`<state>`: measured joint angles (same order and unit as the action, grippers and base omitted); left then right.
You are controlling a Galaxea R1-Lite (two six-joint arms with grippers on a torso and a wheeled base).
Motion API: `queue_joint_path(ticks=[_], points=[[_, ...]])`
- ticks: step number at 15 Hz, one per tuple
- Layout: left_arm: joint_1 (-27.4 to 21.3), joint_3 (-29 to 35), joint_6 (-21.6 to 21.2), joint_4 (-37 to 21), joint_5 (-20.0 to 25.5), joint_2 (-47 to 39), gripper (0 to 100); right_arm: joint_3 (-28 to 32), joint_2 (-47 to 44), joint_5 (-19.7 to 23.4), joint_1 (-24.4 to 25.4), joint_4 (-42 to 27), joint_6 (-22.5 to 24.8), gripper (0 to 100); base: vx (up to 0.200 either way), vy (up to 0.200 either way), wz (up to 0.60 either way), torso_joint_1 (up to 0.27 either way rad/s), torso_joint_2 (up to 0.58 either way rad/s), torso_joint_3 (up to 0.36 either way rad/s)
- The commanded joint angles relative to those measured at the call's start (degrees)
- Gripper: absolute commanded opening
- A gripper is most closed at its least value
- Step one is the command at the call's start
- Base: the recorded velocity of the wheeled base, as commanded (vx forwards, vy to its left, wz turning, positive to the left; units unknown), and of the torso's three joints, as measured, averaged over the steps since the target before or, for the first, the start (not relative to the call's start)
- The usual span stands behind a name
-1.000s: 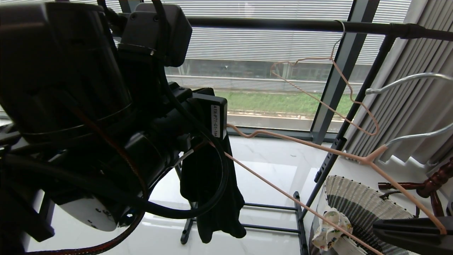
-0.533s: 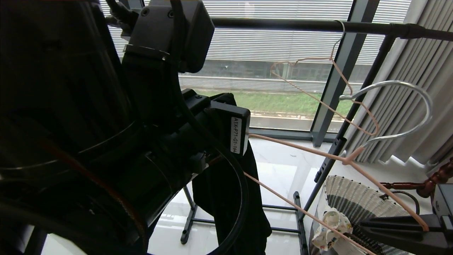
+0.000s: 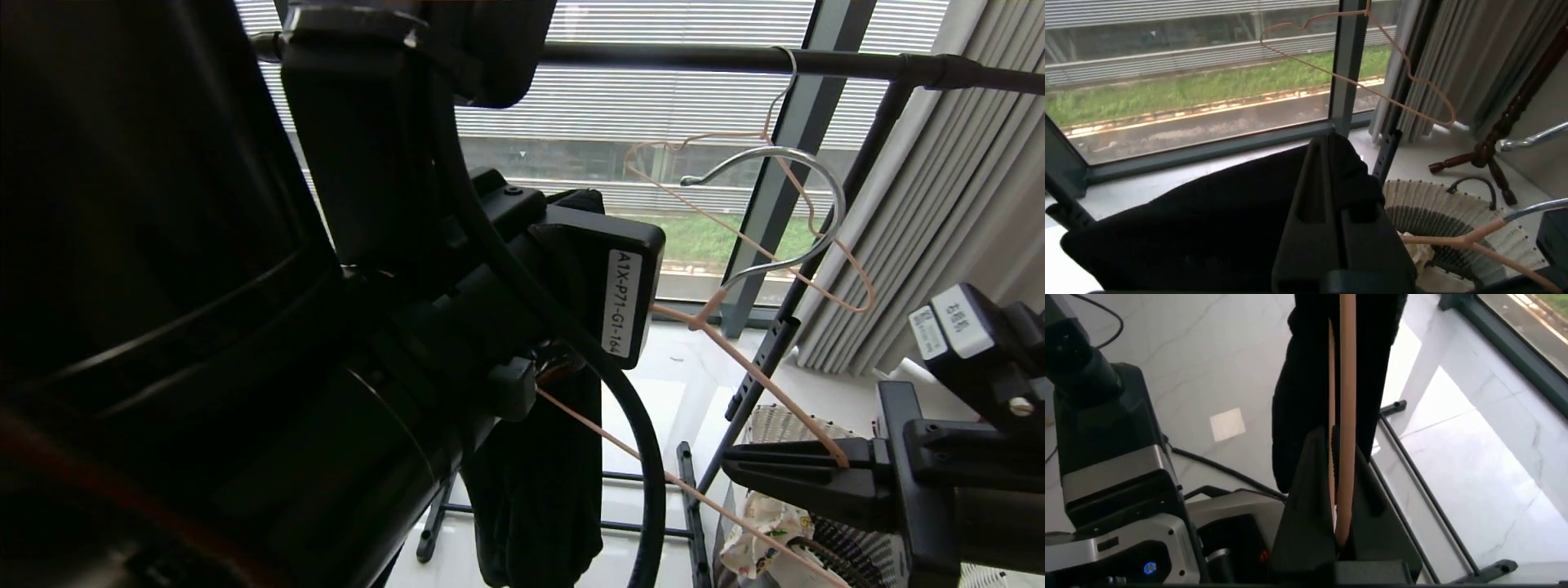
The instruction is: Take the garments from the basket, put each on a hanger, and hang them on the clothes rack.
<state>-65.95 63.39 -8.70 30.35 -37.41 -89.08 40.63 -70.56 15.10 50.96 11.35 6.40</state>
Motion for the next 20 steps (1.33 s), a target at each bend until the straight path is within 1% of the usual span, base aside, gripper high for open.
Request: queue_joint_path(ticks=[1,5,7,9,11,12,15,17,20], points=[[-0.8,0.9,0.0,0.0,0.0,-0.8,0,0.8,-4.6,0.0,0.3,1.3,0.0,0,0.0,0.0,0.0,0.0,0.0,0.0],[-0.8,0.9,0.0,0.0,-0.1,-0.7,0,3.4,-7.0,0.1,0.5,1.5,-0.1,0,0.0,0.0,0.0,0.0,0.0,0.0],[3.0,1.2,-0.1,0.1,-4.3,-0.1,0,3.8,-6.1,0.0,0.5,2.3,-0.2,0,0.0,0.0,0.0,0.0,0.0,0.0],[4.7,1.0,-0.7,0.1,-4.9,1.8,0,3.8,-4.2,0.0,0.5,2.3,-1.1,0,0.0,0.0,0.0,0.0,0.0,0.0],[5.0,1.2,-1.8,0.1,-4.9,2.7,0,3.8,-3.0,0.1,0.5,2.2,-1.4,0,0.0,0.0,0.0,0.0,0.0,0.0],[4.8,1.2,-1.8,0.1,-4.9,2.9,0,3.8,-2.9,0.1,0.5,2.2,-1.4,0,0.0,0.0,0.0,0.0,0.0,0.0],[-0.7,1.6,-1.4,0.1,-4.8,2.6,0,5.4,-4.6,0.3,1.1,2.3,-1.4,0,0.0,0.0,0.0,0.0,0.0,0.0],[-2.8,2.2,-1.2,0.1,-4.8,1.9,0,7.6,-6.8,0.3,1.4,2.3,-1.4,0,0.0,0.0,0.0,0.0,0.0,0.0],[-3.9,4.6,-1.1,0.1,-4.8,0.8,0,10.8,-10.2,0.3,1.5,2.4,-2.2,0,0.0,0.0,0.0,0.0,0.0,0.0]])
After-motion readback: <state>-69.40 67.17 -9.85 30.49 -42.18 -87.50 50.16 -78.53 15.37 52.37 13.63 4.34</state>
